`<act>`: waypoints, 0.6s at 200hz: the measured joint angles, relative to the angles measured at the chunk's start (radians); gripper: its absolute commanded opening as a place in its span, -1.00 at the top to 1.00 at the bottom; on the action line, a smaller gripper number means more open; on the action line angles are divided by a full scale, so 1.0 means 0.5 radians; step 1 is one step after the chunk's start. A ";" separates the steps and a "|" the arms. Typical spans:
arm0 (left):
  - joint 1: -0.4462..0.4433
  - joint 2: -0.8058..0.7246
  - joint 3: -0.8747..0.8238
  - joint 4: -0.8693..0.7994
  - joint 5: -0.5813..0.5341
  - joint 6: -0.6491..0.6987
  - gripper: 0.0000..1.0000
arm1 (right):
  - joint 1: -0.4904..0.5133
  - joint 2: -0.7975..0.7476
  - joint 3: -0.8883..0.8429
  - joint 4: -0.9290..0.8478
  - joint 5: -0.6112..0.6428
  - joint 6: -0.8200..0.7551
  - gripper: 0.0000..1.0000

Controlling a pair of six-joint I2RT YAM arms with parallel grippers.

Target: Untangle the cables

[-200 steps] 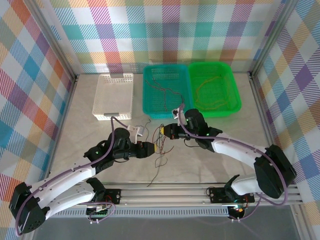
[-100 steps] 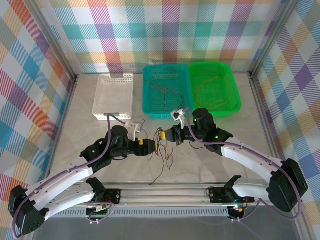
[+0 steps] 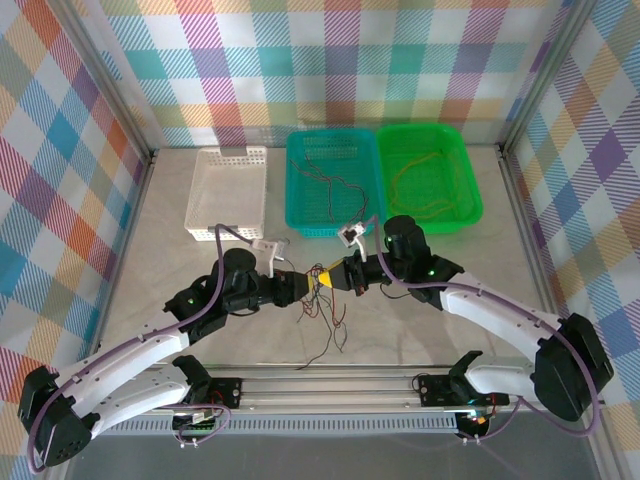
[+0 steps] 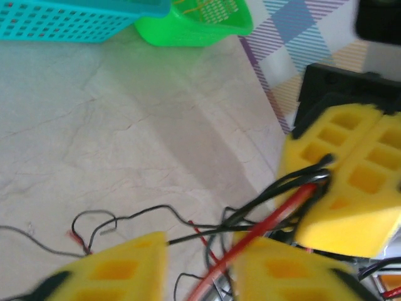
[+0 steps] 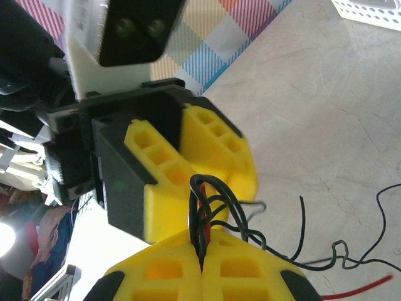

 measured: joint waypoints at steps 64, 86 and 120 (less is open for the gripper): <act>0.000 0.027 -0.002 0.050 -0.005 -0.033 1.00 | -0.150 0.008 0.008 -0.163 0.172 0.005 0.07; 0.000 0.097 0.010 -0.009 -0.056 -0.085 1.00 | -0.238 -0.064 0.002 -0.243 0.262 0.004 -0.11; 0.000 0.293 0.111 -0.101 -0.087 -0.183 1.00 | -0.227 -0.274 0.002 -0.288 0.259 -0.002 0.01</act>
